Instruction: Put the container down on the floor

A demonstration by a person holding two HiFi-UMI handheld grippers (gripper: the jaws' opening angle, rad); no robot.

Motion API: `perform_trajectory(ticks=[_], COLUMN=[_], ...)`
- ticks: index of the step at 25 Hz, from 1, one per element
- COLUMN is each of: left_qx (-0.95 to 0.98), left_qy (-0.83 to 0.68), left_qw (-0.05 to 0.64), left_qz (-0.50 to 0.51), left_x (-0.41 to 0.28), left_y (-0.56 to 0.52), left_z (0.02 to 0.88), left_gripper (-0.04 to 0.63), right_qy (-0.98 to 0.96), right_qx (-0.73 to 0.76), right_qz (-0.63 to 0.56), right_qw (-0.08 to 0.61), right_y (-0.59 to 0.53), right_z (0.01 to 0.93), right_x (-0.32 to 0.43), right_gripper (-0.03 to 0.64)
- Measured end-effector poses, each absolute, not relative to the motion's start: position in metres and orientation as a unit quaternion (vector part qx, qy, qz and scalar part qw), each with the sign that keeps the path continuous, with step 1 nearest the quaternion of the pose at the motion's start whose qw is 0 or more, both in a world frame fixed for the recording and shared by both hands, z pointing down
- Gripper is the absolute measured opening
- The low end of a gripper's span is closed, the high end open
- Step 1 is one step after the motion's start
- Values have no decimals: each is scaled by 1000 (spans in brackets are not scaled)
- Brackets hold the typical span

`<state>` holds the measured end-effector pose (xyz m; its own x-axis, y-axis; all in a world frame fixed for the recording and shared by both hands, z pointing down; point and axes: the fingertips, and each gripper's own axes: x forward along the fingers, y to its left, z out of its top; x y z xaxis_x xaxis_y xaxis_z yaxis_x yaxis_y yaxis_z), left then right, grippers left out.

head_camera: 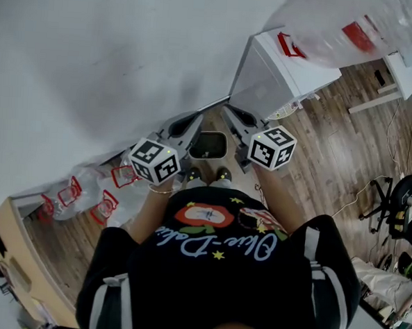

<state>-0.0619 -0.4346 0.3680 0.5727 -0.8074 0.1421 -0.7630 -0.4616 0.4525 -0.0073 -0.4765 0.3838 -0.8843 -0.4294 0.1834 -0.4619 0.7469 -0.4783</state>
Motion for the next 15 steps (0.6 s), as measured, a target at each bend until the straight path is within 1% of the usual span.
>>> perform_trajectory(ticks=[8, 15], left_qx=[850, 849], left_qy=[-462, -466], left_qw=[250, 243], left_qz=[-51, -57], left_x=[-61, -66], left_y=[-425, -425], left_z=[371, 367], left_gripper=[8, 8], right_qy=[-937, -942], right_qx=[236, 230], right_qz=[257, 241], right_qw=[29, 33], right_y=[-470, -468], right_z=[378, 376], right_x=[-7, -11], right_gripper=[-2, -2])
